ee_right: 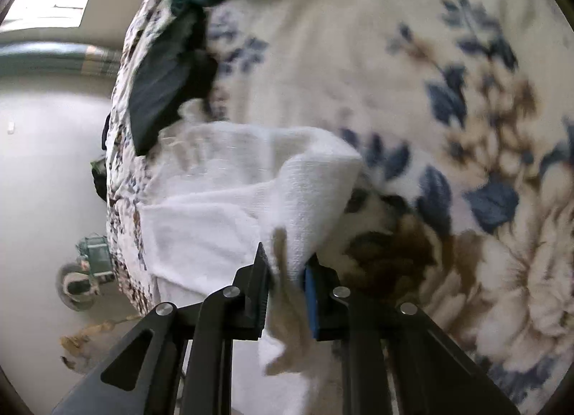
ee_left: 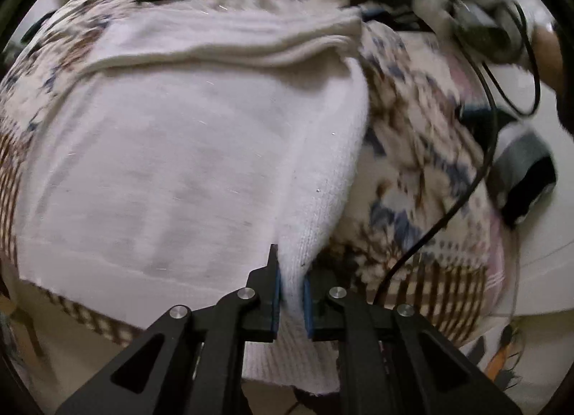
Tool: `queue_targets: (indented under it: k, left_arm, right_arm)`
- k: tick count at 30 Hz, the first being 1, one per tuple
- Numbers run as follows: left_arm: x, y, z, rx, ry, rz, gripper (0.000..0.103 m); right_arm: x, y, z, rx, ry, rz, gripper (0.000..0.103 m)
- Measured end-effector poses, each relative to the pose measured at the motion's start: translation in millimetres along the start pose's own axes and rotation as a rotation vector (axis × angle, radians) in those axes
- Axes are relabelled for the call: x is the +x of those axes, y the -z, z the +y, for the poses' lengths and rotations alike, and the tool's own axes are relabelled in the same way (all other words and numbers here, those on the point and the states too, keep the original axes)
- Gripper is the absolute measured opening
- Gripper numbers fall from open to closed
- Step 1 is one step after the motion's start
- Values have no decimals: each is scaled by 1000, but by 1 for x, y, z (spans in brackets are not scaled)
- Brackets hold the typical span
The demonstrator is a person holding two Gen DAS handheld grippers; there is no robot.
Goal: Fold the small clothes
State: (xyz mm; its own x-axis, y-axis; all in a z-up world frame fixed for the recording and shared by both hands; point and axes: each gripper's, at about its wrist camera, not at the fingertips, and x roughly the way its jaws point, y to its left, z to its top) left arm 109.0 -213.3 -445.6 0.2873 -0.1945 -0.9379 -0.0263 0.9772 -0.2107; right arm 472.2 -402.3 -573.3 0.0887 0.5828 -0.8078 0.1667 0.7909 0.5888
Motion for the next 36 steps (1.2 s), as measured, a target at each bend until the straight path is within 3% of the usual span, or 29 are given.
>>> queue_targets:
  k: [5,8,12,17,23,27,29,31,32,34,36]
  left_arm:
    - [-50,-18,74,-130,34,-55,7]
    - [-64,-26,124,-209,43,-75,7]
    - [-66,-32,199,-332,59,-83,7]
    - [-52,-28,288,-450,64,-56,7]
    - [-15,-13,356,-562,84,4,8]
    - [9,-6,377,-577,100,70,11]
    - [15,3,390,-593,133,112,14]
    - [10,9,402,-630,173,127,22]
    - [6,10,408,-643,176,135,23]
    - [-5,7,422,-663,145,157,30]
    - [-20,-10,433,-673,142,118,41]
  right_arm:
    - [-9,-5,91,-99,80,-13,18]
    - [14,-3,162,-173,128,8,18]
    - [85,-2,257,-243,191,36,17]
    - [196,4,341,-291,301,83,17]
    - [291,24,392,-370,484,98,17]
    - [314,28,397,-348,525,107,19]
    - [320,27,398,-332,503,149,28]
    - [317,25,401,-301,419,183,56]
    - [307,23,402,-276,310,204,61]
    - [280,21,397,-242,195,187,64]
    - [242,22,384,-222,129,131,64]
